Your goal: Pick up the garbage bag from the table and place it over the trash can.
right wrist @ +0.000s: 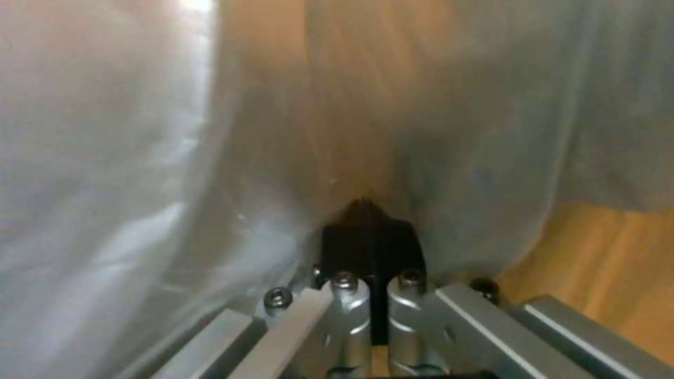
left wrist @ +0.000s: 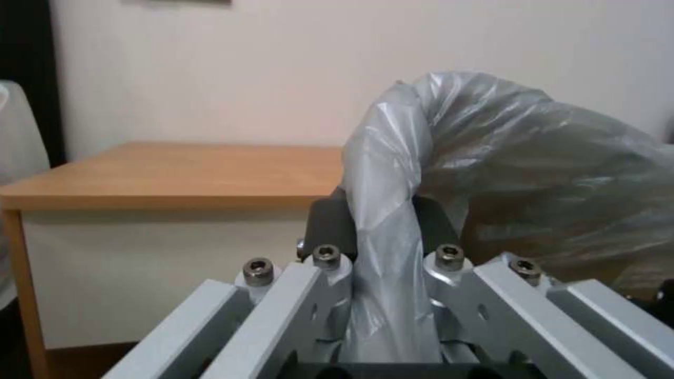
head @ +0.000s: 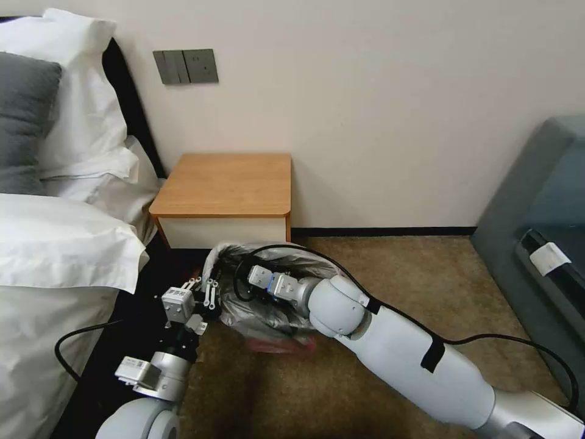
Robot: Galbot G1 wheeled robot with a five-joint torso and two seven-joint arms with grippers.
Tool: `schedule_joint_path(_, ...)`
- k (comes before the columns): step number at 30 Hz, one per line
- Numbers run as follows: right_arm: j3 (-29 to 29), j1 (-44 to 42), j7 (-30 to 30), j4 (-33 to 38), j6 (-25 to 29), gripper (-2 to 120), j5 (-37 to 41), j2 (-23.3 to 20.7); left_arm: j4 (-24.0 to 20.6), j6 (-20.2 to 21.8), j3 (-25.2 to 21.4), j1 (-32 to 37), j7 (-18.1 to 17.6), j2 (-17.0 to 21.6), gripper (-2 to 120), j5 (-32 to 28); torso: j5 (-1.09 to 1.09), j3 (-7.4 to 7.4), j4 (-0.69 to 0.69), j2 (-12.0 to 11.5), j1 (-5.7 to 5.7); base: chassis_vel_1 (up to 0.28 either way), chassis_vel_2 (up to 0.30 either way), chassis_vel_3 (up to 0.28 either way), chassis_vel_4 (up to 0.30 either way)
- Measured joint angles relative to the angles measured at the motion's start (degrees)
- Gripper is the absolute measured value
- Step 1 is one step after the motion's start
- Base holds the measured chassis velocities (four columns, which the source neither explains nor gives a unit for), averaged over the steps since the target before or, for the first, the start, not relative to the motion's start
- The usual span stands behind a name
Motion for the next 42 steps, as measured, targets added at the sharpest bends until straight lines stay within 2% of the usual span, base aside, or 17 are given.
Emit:
schedule_joint_path(13,1.3,0.0,-0.5,-2.1,-0.2,0,0.5,0.0,-0.6,0.2,-0.5,0.5,0.4,0.2,7,-1.6,0.00,0.00,0.00,0.0,0.00,0.000,0.000,0.000,0.000)
schedule_joint_path(20,1.1,-0.7,0.4,1.0,-0.9,0,5.1,0.2,0.1,1.0,-0.3,0.0,-1.4,0.1,7,-3.6,0.00,0.00,0.00,0.0,0.00,0.000,0.000,0.000,0.000)
schedule_joint_path(22,1.3,-0.9,1.6,3.6,-1.3,0,7.7,0.0,1.5,2.0,-1.3,-0.6,-2.7,0.1,7,-6.0,0.00,0.00,0.00,0.0,0.00,0.000,0.000,0.000,0.000)
schedule_joint_path(31,2.1,-2.0,3.7,8.4,-2.2,0,13.5,-1.6,4.1,3.5,-2.1,-0.9,-4.4,-0.1,7,-9.8,0.00,0.00,0.00,0.0,0.00,0.000,0.000,0.000,0.000)
schedule_joint_path(42,3.1,-3.9,4.8,12.0,-2.4,0,18.6,-2.6,5.8,4.6,-2.9,-1.3,-5.9,-0.1,7,-10.8,0.00,0.00,0.00,0.0,0.00,0.000,0.000,0.000,0.000)
